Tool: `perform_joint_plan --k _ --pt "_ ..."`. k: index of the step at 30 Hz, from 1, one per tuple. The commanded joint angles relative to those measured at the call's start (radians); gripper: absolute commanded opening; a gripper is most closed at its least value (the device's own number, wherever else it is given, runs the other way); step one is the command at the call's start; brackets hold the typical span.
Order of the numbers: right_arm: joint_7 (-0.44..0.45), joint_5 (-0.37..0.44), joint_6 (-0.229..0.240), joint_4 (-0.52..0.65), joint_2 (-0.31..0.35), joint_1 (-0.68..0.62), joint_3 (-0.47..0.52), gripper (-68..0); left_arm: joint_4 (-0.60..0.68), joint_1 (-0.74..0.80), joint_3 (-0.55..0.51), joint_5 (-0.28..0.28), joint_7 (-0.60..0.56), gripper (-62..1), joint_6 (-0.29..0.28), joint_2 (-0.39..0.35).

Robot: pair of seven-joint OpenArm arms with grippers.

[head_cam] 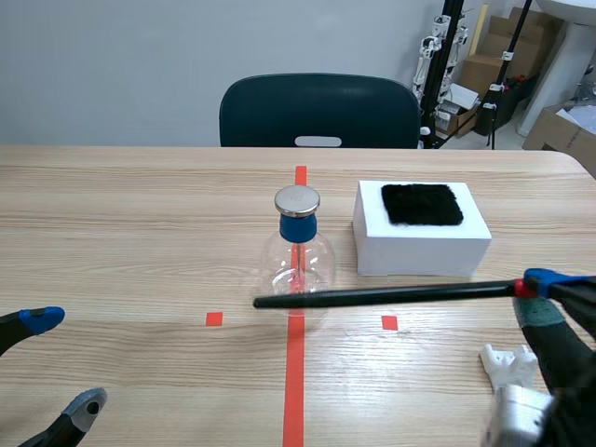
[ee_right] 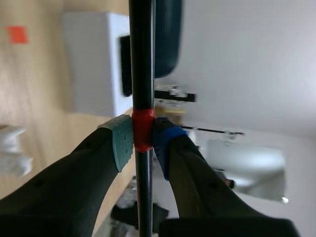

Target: Do the electroscope experiment. put the rod down on the box

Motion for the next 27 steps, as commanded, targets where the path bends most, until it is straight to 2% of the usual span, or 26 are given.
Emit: perform_joint_plan --k 1,4,6,9,15,21,24,27 --pt "0.024 0.045 0.006 0.015 0.035 0.034 0.01 -67.3 0.011 -0.003 -0.01 -0.01 -0.014 1.4 0.002 -0.011" --pt "0.064 0.174 0.066 0.015 0.073 0.085 0.01 -67.3 0.011 -0.003 -0.01 -0.01 -0.014 1.4 0.002 -0.011" --pt "0.092 0.249 0.132 0.015 0.087 0.116 0.01 -67.3 0.011 -0.003 -0.01 -0.01 -0.014 1.4 0.002 -0.011" --pt "0.121 0.358 0.254 0.015 0.095 0.17 0.01 -67.3 0.011 -0.003 -0.01 -0.01 -0.014 1.4 0.002 -0.011" --pt "0.116 0.497 0.547 0.015 0.095 0.248 0.011 -67.3 0.011 -0.003 -0.01 -0.01 -0.014 1.4 0.002 -0.011" --pt "0.071 0.605 0.777 0.015 0.093 0.309 0.011 -67.3 0.011 -0.003 -0.01 -0.01 -0.014 1.4 0.002 -0.011" --pt "0.041 0.657 0.858 0.015 0.089 0.341 0.011 -67.3 0.011 -0.003 -0.01 -0.01 -0.014 1.4 0.002 -0.011" --pt "-0.021 0.694 0.904 0.015 0.057 0.383 0.011 -67.3 0.011 -0.003 -0.01 -0.01 -0.014 1.4 0.002 -0.011"
